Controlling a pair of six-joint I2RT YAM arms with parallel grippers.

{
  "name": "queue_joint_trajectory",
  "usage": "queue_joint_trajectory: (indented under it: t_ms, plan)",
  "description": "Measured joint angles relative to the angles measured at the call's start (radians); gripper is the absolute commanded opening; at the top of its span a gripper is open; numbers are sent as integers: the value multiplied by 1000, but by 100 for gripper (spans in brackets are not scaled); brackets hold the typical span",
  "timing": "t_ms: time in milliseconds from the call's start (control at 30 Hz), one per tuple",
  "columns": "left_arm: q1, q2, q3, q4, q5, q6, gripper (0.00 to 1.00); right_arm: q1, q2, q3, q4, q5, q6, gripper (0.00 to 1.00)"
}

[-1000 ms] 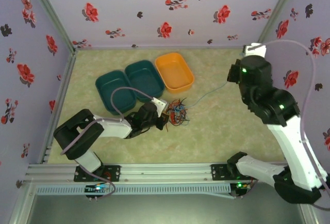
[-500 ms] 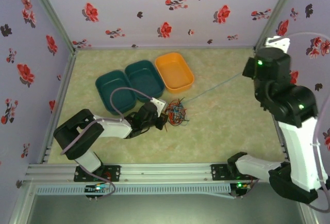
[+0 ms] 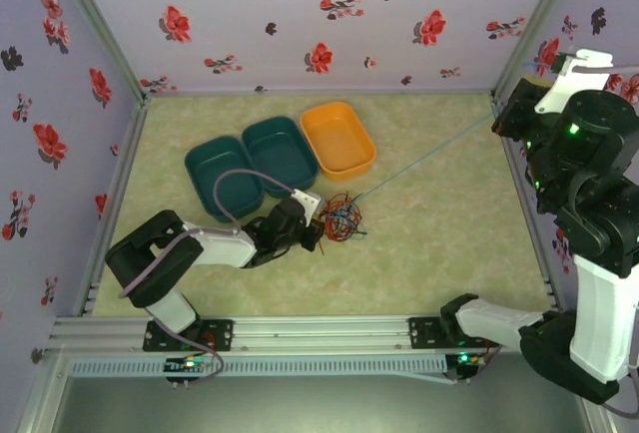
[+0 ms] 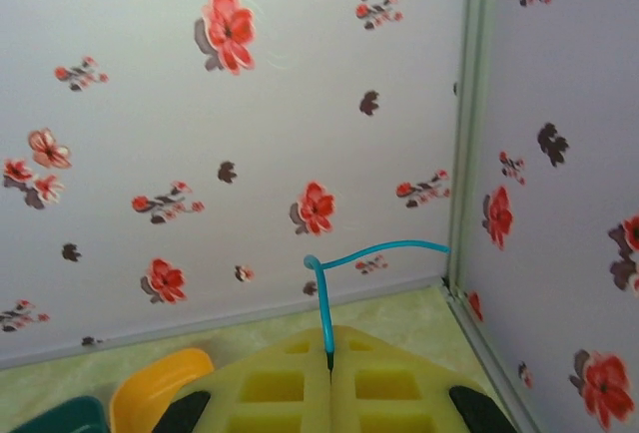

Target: Untangle the cables

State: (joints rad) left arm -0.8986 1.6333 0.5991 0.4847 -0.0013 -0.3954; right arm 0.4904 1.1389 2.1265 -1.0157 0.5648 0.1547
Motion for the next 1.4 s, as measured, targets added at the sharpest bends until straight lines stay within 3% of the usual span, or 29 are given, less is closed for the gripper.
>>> queue_joint_trajectory:
  t_ms: [567, 800, 1067, 1400]
  plan:
    - [0, 19, 0, -3, 0, 0, 0, 0, 130, 298, 138, -185, -48, 0]
    - [-1, -103, 1, -151, -23, 18, 0, 0, 155, 370, 227, -203, -60, 0]
    - [-2, -369, 41, -352, -52, 75, 0, 0, 113, 309, 245, -151, -100, 0]
    - [1, -446, 49, -498, -66, 99, 0, 0, 111, 300, 290, -21, -191, 0]
